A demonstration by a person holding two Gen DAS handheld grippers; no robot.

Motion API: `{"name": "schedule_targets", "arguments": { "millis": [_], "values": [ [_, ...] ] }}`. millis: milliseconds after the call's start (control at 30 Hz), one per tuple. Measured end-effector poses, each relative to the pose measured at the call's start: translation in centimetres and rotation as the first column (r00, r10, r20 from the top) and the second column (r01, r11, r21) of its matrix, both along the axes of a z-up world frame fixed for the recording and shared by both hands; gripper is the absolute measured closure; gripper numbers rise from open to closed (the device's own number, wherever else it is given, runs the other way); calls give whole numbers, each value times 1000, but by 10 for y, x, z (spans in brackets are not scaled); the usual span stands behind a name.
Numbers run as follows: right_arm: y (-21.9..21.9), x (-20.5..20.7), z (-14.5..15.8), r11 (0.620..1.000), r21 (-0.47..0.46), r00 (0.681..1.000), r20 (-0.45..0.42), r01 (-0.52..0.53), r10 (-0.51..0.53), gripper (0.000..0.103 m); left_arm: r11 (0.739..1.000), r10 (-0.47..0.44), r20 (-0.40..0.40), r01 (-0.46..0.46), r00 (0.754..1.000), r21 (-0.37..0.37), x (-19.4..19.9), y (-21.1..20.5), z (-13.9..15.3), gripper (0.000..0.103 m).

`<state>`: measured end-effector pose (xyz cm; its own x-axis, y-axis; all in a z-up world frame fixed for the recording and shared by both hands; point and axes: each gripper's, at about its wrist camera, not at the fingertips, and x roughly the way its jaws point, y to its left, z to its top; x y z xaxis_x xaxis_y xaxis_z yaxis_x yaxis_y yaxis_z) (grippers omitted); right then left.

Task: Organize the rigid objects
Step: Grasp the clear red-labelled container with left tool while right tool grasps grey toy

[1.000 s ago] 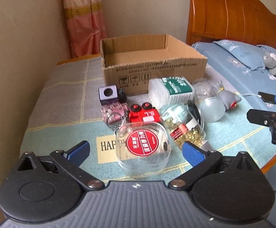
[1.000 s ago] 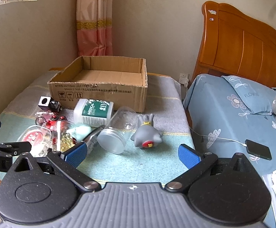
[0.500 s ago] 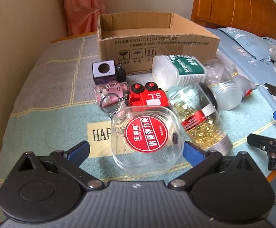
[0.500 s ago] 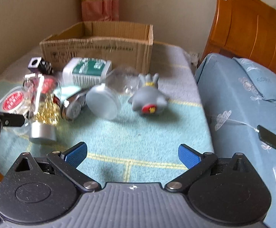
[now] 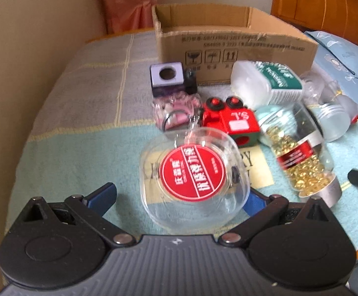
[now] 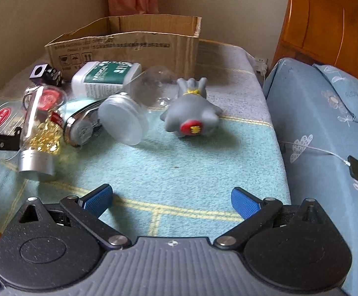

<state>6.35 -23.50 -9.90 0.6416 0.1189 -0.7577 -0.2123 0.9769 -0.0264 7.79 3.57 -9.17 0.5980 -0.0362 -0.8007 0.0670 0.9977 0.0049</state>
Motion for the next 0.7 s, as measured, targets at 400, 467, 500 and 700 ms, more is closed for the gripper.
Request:
{"name": "schedule_targets", "arguments": {
  "millis": [400,467,500,700],
  "values": [
    [-23,38,-3,1000,-10,999,41,23,-22,0,1000,14,6,-14,1000,-20,5,1,-3,0],
    [-19,44,-3,999,-31,998,57,12,-10,0,1000,18,3,-18,1000,-21,7,1,-3,0],
    [-16,47,-2,999,-46,998,66,10,-7,0,1000,20,2,-20,1000,-21,7,1,-2,0],
    [-12,55,3,997,-77,994,109,-7,16,0,999,36,11,-35,999,-22,10,0,-3,0]
  ]
}}
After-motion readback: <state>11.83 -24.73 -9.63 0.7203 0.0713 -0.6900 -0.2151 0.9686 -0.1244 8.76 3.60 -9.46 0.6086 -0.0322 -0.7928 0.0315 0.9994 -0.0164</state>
